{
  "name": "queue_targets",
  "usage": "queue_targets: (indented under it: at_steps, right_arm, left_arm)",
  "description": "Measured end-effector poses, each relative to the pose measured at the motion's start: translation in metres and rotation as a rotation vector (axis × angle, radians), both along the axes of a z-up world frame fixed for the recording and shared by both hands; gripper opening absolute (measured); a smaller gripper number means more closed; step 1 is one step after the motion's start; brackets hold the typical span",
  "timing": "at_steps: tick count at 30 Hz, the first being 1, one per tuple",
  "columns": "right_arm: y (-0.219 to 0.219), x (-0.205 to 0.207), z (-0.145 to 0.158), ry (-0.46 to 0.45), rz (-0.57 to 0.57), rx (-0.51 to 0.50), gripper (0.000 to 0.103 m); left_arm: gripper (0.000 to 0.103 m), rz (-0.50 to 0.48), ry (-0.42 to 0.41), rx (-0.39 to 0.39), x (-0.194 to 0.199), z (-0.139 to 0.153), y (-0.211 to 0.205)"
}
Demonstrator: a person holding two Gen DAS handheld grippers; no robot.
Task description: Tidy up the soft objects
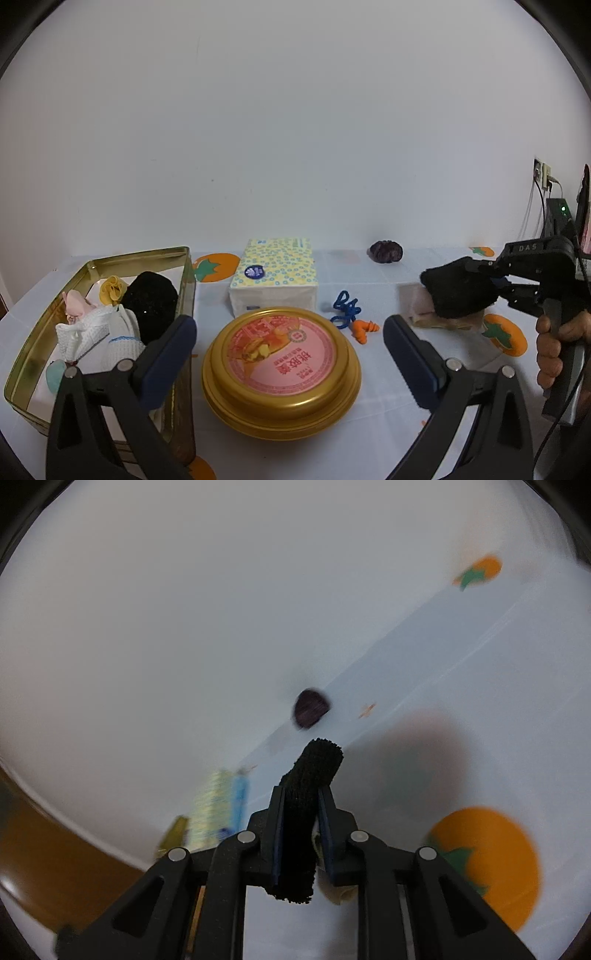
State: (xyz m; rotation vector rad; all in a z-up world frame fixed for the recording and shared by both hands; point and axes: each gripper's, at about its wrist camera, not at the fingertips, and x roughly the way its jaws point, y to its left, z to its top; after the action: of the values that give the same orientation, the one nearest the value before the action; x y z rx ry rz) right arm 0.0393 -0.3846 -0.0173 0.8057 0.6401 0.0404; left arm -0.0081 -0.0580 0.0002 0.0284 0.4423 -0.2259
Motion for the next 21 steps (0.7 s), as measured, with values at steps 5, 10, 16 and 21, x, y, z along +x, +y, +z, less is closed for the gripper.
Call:
queue_targets:
  at_steps: [5,10,16,21]
  right_arm:
    - [0.008,-0.009,0.015,-0.038,-0.068,-0.195,0.022]
    - [-0.001,-0.007,0.016,-0.065,-0.036,-0.140,0.023]
    - [0.009,-0.003,0.009,0.027,0.021,-0.157,0.074]
    - [0.065,-0.005,0.020,0.035,0.150,-0.487,0.074]
  left_arm:
    - [0.102,0.001,-0.001,0.000,-0.001,0.000,-0.001]
    - [0.102,0.002,0.000,0.001,-0.001,0.000,-0.001]
    - [0.102,0.003,0.001,0.001,-0.001,0.000,-0.001]
    - [0.102,0.000,0.001,0.002,-0.001,0.001,-0.001]
